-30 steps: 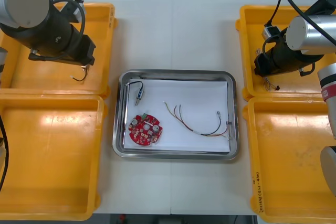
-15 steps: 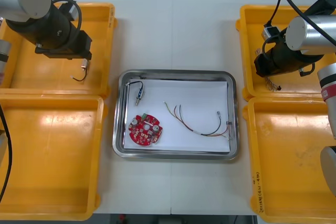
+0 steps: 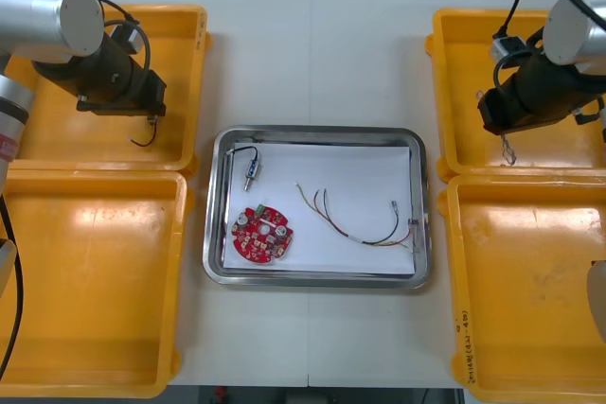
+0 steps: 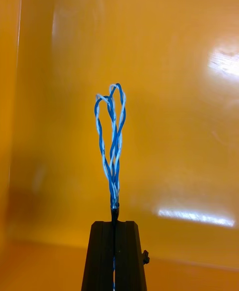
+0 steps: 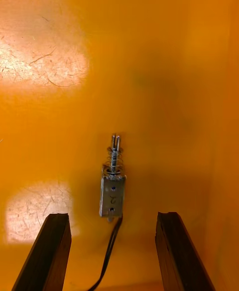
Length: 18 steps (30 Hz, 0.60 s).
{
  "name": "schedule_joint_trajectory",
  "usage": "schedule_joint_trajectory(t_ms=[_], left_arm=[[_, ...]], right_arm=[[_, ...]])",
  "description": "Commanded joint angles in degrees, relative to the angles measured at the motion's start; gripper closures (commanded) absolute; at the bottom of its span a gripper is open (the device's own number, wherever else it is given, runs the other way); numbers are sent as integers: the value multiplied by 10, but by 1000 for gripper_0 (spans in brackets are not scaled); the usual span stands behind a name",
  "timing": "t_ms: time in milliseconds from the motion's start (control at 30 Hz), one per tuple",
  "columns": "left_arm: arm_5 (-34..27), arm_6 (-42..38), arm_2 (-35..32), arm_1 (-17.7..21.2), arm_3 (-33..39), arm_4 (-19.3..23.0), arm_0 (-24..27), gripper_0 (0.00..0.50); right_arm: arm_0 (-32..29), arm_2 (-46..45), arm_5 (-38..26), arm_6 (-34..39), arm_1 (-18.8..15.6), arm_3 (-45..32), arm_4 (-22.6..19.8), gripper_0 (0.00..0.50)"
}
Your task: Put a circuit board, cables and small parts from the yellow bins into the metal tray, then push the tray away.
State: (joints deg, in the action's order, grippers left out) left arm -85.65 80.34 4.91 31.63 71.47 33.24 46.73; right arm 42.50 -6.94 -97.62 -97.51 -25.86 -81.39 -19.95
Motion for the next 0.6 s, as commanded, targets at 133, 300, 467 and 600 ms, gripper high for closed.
schedule_joint_trajectory(t_ms=[133,300,467,600], left_arm=[[40,57,22,6,-21,0,29,0],[51,57,29,1,-34,-1,29,0],[78,57,41,-3,-52,-4,29,0],[84,57,41,-5,-56,-5,29,0]], right_arm=[[-5,-54,-109,-9,-37,-108,-5,500],[-4,-53,-124,-19,-47,-178,-36,500],[-5,-51,-124,-29,-60,-219,-107,500],[-5,-30,-124,-36,-79,-245,-177,500]])
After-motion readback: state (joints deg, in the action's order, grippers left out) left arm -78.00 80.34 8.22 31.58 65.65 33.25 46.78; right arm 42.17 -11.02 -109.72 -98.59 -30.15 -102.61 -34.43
